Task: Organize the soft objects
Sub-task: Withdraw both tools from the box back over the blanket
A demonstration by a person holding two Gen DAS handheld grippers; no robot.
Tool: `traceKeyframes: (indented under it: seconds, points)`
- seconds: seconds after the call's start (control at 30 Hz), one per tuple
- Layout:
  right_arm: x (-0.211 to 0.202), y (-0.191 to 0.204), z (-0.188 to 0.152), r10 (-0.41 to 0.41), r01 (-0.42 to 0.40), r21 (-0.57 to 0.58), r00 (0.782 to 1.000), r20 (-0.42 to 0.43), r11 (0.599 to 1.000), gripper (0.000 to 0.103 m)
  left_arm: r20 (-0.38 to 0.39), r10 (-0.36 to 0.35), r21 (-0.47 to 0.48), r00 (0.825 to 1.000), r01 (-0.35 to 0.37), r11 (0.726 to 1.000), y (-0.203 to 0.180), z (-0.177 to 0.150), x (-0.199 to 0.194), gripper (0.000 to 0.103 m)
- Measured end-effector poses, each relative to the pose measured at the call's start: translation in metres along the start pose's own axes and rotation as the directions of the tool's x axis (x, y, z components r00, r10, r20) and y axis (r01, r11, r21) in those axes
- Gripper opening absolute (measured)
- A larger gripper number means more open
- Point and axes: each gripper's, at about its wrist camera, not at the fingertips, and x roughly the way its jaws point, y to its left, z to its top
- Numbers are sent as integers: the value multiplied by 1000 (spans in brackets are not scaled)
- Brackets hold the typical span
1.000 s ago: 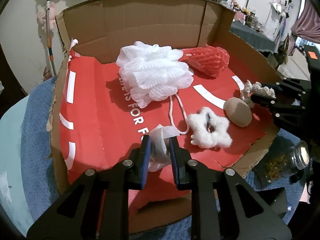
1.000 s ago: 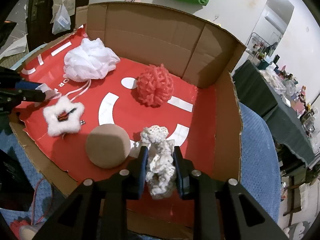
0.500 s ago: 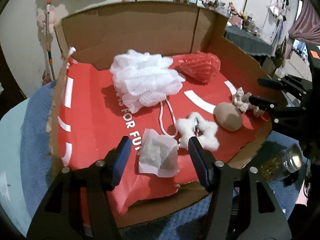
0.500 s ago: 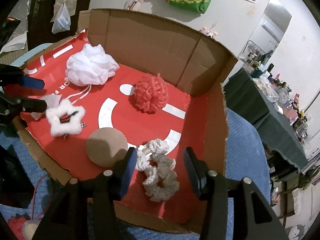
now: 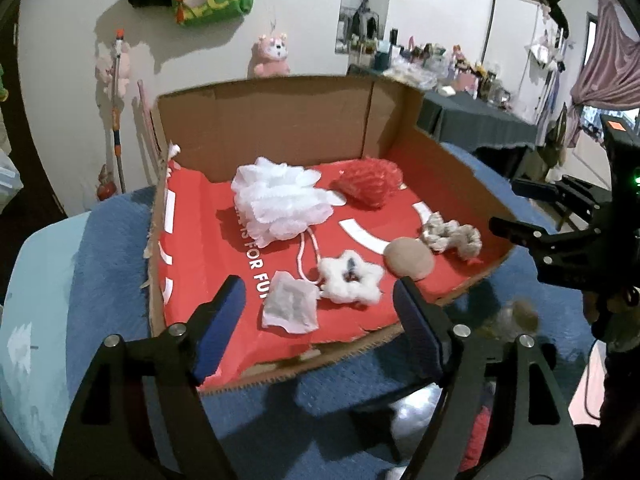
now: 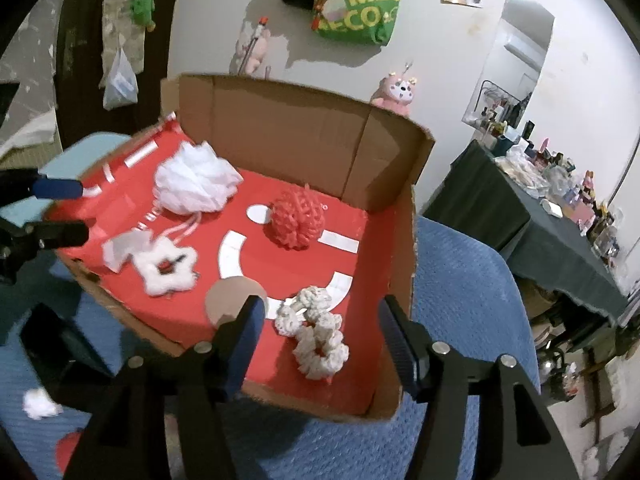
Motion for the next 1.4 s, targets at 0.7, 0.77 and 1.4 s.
traceKeyframes:
  seconds: [0.7,0.77,1.4]
  points:
    - [-146,26,-56,60,-103,134,955,291,986,103,308,118,-32,944,-114,993,-73,-68,-112,97]
    - [-154,29,-64,53,-101,144,951,306,984,103,323,125,-34,938,-120,992,-80,-77,-117,97]
    - [-171,51,-142,-38,-43,231,941,338,972,103,303,167,-98,938,-143,985,-101,-148,-110,98]
